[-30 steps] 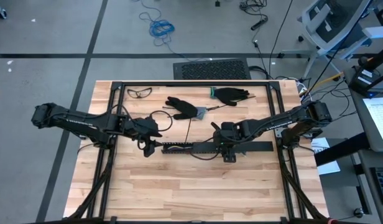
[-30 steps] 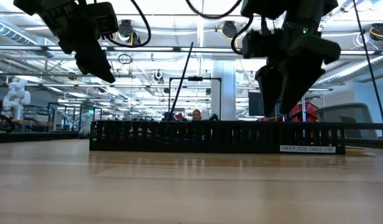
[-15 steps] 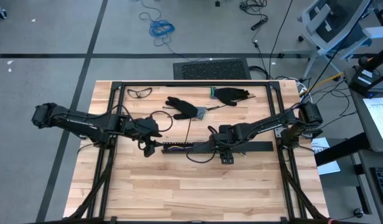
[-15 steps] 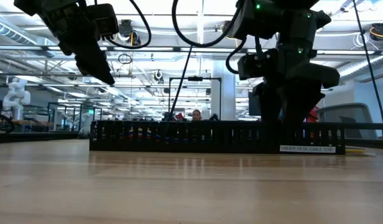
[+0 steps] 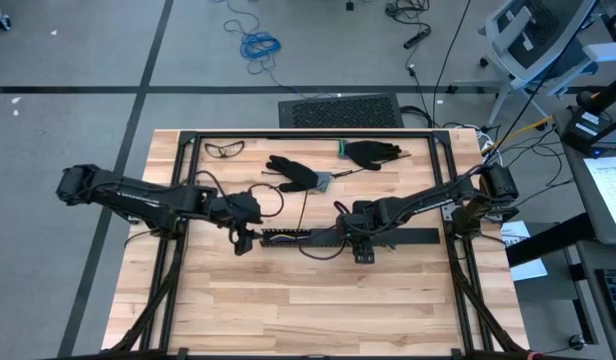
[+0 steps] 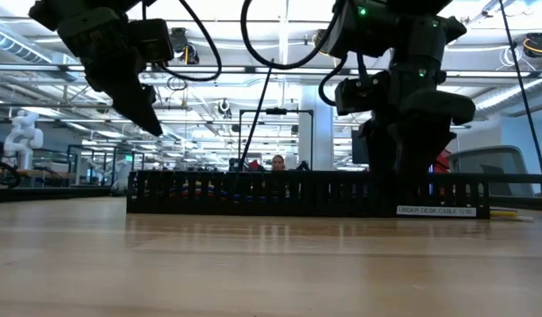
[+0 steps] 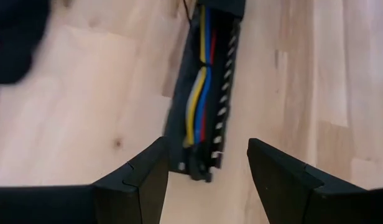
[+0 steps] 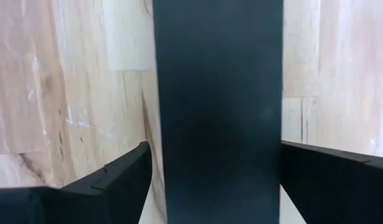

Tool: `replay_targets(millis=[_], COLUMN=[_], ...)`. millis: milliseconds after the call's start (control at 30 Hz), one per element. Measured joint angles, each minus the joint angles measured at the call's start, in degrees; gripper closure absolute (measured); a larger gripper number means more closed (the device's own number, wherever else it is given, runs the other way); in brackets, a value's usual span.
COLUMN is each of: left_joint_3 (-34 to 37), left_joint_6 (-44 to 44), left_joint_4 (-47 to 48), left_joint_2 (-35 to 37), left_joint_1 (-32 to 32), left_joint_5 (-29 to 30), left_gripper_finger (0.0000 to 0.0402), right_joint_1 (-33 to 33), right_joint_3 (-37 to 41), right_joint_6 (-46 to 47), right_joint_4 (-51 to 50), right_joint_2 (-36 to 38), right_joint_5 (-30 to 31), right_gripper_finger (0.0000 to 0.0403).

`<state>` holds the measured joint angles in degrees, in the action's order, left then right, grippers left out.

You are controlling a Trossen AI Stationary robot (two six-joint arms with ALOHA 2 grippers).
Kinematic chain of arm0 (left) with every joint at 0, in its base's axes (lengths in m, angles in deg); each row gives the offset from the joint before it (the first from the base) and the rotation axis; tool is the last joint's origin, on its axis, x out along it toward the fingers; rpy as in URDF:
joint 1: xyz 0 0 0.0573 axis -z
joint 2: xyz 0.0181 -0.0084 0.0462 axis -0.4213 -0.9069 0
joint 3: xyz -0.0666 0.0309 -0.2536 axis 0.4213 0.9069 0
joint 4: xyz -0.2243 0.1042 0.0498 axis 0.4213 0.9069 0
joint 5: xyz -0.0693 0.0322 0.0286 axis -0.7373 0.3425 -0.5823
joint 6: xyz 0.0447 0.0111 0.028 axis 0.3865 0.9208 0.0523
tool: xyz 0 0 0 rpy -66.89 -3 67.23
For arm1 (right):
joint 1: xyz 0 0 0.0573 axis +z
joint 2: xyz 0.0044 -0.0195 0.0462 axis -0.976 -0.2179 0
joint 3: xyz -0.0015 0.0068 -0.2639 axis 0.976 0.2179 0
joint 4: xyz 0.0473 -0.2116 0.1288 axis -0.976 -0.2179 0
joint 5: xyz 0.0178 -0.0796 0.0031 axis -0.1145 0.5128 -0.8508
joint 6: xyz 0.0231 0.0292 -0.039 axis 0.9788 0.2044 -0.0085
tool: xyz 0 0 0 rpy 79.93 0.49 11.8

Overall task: Ziptie cables
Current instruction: Insert the black cover of the black cable duct

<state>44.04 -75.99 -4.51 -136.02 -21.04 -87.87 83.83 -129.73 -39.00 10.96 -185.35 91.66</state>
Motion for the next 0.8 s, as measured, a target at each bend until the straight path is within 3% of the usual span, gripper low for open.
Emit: replay_targets(millis=[333,800], left_joint_3=[0.0,0.0], left_joint_6=[1.9,3.1], left_joint_4=[-0.6,-0.6], left_joint_2=[-5.9,-6.1], left_joint_1=[0.0,0.0], left_joint_5=[-2.4,-2.8], left_gripper_finger=[0.0189,0.0189], right_joint_1=[-0.1,-0.1], right_joint_3=[0.0,0.0], right_joint_6=[0.2,0.2], right_joint_4=[0.0,0.0], right_joint_2=[0.0,0.0], right_joint_5=[0.0,0.0], right_gripper_finger=[0.0092,0.0092])
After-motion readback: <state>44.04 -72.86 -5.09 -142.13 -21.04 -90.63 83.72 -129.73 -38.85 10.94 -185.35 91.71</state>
